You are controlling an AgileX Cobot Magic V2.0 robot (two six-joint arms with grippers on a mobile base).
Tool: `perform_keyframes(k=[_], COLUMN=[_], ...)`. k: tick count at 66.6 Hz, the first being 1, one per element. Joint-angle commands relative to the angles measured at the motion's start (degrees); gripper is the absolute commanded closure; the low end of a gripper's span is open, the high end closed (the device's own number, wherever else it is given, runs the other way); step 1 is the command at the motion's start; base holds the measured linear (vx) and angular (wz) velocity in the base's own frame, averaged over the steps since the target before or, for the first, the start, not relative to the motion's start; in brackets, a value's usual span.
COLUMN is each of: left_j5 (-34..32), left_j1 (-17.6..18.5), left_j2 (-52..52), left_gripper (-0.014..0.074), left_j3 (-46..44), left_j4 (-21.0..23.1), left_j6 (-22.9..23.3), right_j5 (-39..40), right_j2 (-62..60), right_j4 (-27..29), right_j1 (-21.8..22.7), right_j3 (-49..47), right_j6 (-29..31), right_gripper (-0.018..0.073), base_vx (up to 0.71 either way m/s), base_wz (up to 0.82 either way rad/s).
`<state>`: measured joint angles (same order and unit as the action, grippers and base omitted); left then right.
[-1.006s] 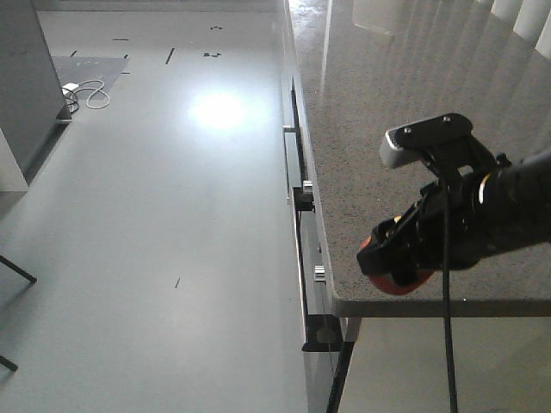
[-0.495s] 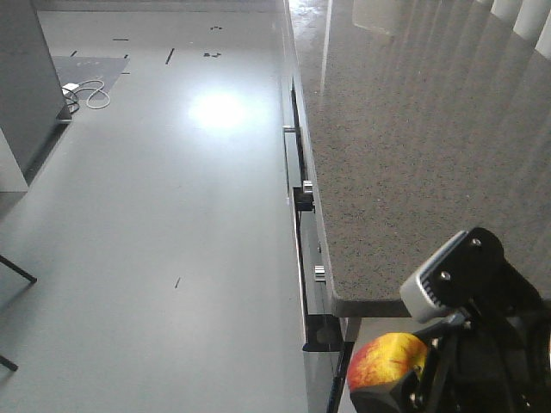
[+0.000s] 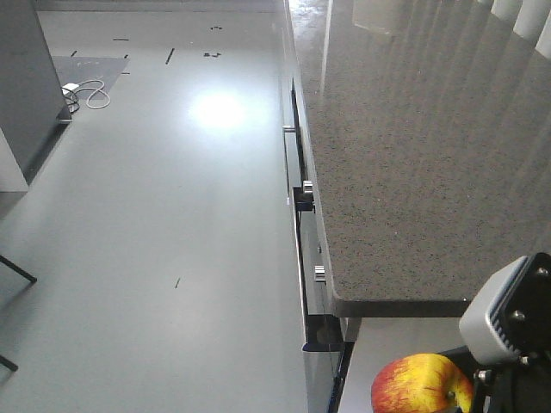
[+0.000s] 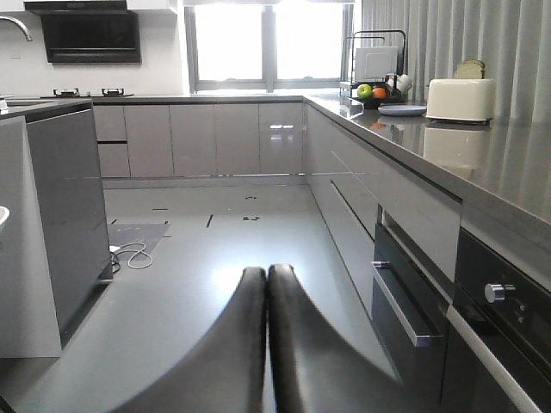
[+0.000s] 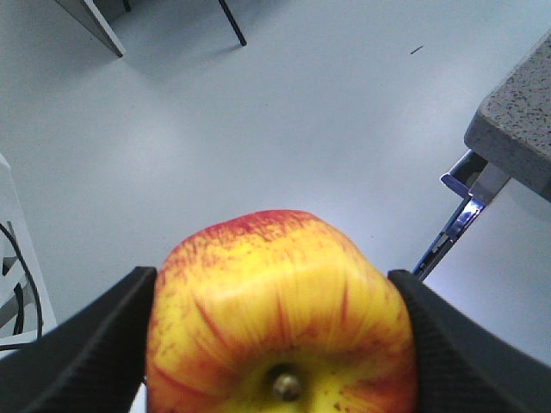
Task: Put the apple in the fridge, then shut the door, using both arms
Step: 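Lift the apple off the counter with the right gripper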
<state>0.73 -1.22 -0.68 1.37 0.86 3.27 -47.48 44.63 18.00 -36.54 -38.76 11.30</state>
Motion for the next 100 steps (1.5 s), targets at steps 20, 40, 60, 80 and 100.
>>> perform_keyframes(k=[20, 40, 60, 80, 100], left_j5=[-4.4, -4.4, -4.4, -4.4, -4.4], left_j1=[0.0, 0.0, 0.0, 0.0, 0.0], left_j2=[-0.7, -0.7, -0.7, -0.7, -0.7], left_gripper=[0.0603, 0.0603, 0.0603, 0.0603, 0.0603], left_j3=[-1.0, -1.0, -1.0, -1.0, -1.0], left_j4=[0.5, 0.5, 0.5, 0.5, 0.5], left_j6=[0.2, 0.2, 0.2, 0.2, 0.2], right_j5=[2.9, 2.9, 2.9, 2.9, 2.9], right_j2=[-0.4, -0.4, -0.4, -0.4, -0.4], right_j4=[1.0, 1.0, 1.0, 1.0, 1.0], right_j1=[-0.1, -0.1, -0.1, -0.1, -0.1], right_j3=[-1.6, -1.6, -1.6, -1.6, -1.6], right_j6=[0.6, 0.6, 0.6, 0.6, 0.6], right_gripper=[0.0395, 0.0395, 0.0395, 0.0395, 0.0395], base_vx=[0.0, 0.0, 0.0, 0.0, 0.01], base_wz=[0.0, 0.0, 0.03, 0.09, 0.12])
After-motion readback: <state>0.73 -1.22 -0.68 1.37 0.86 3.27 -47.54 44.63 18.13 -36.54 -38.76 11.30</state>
